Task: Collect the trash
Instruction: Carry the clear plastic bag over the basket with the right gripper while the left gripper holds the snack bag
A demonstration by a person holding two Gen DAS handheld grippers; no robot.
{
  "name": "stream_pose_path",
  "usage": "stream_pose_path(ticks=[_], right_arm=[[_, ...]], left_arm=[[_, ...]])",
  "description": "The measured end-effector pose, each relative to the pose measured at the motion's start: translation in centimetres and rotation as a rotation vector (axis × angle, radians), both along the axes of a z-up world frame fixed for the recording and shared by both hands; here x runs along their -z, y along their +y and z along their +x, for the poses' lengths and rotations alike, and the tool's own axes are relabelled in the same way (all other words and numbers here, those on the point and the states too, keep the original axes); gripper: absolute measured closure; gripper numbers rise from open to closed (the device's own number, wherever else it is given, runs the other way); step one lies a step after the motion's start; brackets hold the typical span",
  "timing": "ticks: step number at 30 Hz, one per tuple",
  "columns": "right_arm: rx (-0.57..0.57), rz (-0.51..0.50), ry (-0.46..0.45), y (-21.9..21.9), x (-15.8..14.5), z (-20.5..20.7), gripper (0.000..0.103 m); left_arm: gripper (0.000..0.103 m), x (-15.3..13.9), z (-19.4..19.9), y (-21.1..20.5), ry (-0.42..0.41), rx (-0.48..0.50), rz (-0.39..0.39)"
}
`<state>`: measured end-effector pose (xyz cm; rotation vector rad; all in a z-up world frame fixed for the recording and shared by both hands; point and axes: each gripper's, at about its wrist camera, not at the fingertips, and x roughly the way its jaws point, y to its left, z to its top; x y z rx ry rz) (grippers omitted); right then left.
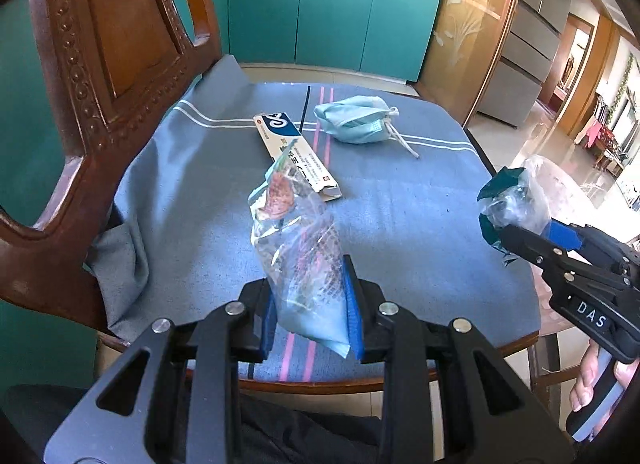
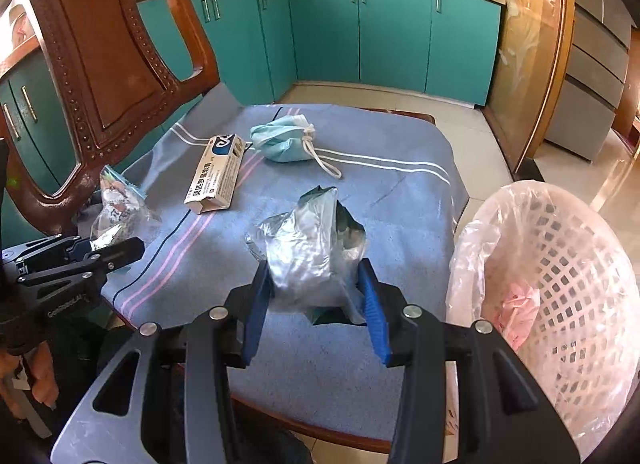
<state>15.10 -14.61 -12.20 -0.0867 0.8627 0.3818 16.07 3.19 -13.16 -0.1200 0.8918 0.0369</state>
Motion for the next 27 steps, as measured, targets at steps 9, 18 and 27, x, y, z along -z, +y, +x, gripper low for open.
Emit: stream_pose_path(ticks=[9,18,27], right_arm=[[-0.009,0.011,0.005,0.7,0.1,0.0,0.059],[0.006,0.070,-0.023,-0.7,-1.3,-0.1,0.059],[0.087,0.139,-0.122,-5.3,-5.2,-0.6,0.059]], left_arm=[[0.073,-0.9,-0.2,0.4,-0.042,-0.010,-0.004],[0.073,-1.5,-0.3,0.6,-0.060,-0.015,-0.018],[0.073,-2.4,-0.5,0.0,-0.093,0.003,-0.032]])
